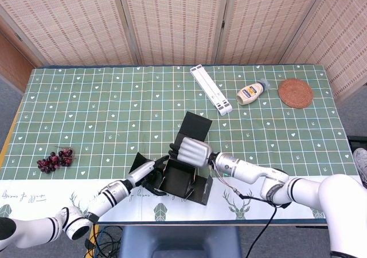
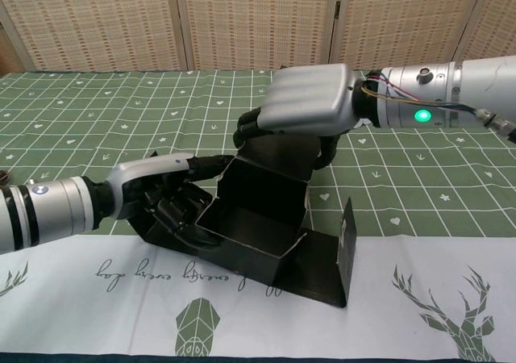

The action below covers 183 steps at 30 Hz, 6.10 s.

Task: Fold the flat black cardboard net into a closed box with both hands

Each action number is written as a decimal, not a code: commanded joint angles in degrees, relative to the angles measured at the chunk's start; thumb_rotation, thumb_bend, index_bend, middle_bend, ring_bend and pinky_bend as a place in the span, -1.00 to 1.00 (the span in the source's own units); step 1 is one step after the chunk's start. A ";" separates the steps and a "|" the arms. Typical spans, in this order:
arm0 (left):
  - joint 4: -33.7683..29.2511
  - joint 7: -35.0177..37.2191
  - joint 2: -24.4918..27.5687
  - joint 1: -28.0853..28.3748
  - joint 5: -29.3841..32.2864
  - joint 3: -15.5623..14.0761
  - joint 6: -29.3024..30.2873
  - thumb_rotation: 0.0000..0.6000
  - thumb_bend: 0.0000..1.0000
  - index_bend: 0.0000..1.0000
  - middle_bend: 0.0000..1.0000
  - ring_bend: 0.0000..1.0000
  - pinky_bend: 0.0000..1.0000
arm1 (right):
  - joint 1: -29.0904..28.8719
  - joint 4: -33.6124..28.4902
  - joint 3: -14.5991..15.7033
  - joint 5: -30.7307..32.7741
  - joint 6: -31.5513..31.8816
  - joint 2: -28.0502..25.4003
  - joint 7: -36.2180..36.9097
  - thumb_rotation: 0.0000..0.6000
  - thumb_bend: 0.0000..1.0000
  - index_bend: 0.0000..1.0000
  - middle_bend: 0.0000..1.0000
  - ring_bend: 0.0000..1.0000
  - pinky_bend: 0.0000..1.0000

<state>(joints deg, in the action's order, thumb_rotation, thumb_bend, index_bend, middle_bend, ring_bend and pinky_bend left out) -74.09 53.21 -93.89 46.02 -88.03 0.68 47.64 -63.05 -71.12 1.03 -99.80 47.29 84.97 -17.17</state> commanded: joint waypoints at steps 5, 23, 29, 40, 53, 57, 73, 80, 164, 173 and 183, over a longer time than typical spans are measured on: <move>-0.14 1.81 0.49 0.45 -0.10 -0.08 -0.28 1.00 -0.88 -0.81 -0.81 0.12 0.57 | 0.12 0.25 -0.03 -0.37 0.71 0.17 0.87 1.00 -0.42 -0.37 -0.14 0.60 1.00; -2.38 9.87 3.35 3.37 -0.92 -0.63 -3.73 1.00 -0.88 -0.56 -0.54 0.18 0.57 | -0.02 0.65 -1.98 1.83 -0.12 0.66 0.04 1.00 -0.41 -0.56 -0.36 0.60 1.00; -2.19 9.36 3.06 3.70 0.03 -0.47 -4.46 1.00 -0.88 -0.52 -0.50 0.19 0.58 | 0.54 -0.82 -3.01 4.87 -2.03 0.76 -2.47 1.00 -0.41 -1.00 -0.79 0.52 1.00; -2.85 7.75 3.59 3.96 1.96 0.40 -5.46 1.00 -0.88 -0.49 -0.46 0.19 0.58 | 1.23 -3.27 -3.99 6.94 -2.01 0.75 -2.95 1.00 -0.41 -1.00 -1.00 0.46 1.00; -3.66 5.45 4.09 3.70 2.95 0.96 -5.66 1.00 -0.88 -0.49 -0.46 0.19 0.58 | 2.81 -5.77 -4.16 7.30 0.31 -0.85 -0.47 1.00 -0.41 -1.00 -1.00 0.46 1.00; -3.47 5.17 4.30 3.63 3.07 1.16 -5.63 1.00 -0.88 -0.49 -0.46 0.19 0.58 | 3.16 -6.47 -4.18 7.38 0.73 -1.16 0.79 1.00 -0.41 -1.00 -1.00 0.46 1.00; -2.77 8.48 6.87 2.90 2.35 1.70 -4.59 1.00 -0.88 -0.48 -0.46 0.17 0.58 | 5.77 -9.18 -4.49 6.78 5.41 -3.28 5.79 1.00 -0.41 -1.00 -1.00 0.45 1.00; -2.46 14.82 9.82 2.79 -0.80 1.01 -2.24 1.00 -0.88 -0.48 -0.46 0.17 0.58 | 10.57 -11.00 -4.37 7.65 11.57 -7.37 9.26 1.00 -0.41 -1.00 -1.00 0.45 1.00; 7.15 15.42 6.15 11.07 -4.17 -6.55 -4.10 1.00 -0.88 -0.55 -0.46 0.12 0.58 | 12.15 15.57 -0.99 -5.69 24.16 17.56 16.58 1.00 -0.52 -0.90 -0.58 0.45 1.00; 7.92 14.41 5.19 10.80 -3.75 -6.30 -4.48 1.00 -0.88 -0.67 -0.48 0.10 0.58 | 11.39 16.33 0.72 -6.46 23.06 16.83 18.06 1.00 -0.46 -0.69 -0.42 0.49 1.00; 7.30 14.01 5.24 10.81 -3.68 -6.10 -4.75 1.00 -0.88 -0.69 -0.50 0.10 0.58 | 10.90 14.70 1.97 -6.62 21.25 15.34 17.61 1.00 -0.35 -0.55 -0.34 0.51 1.00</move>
<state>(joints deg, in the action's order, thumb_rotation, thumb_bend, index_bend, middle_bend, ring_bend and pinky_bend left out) -66.77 67.23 -88.64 56.82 -91.71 -5.43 42.90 -52.02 -56.19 2.87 -106.38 68.73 100.48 0.47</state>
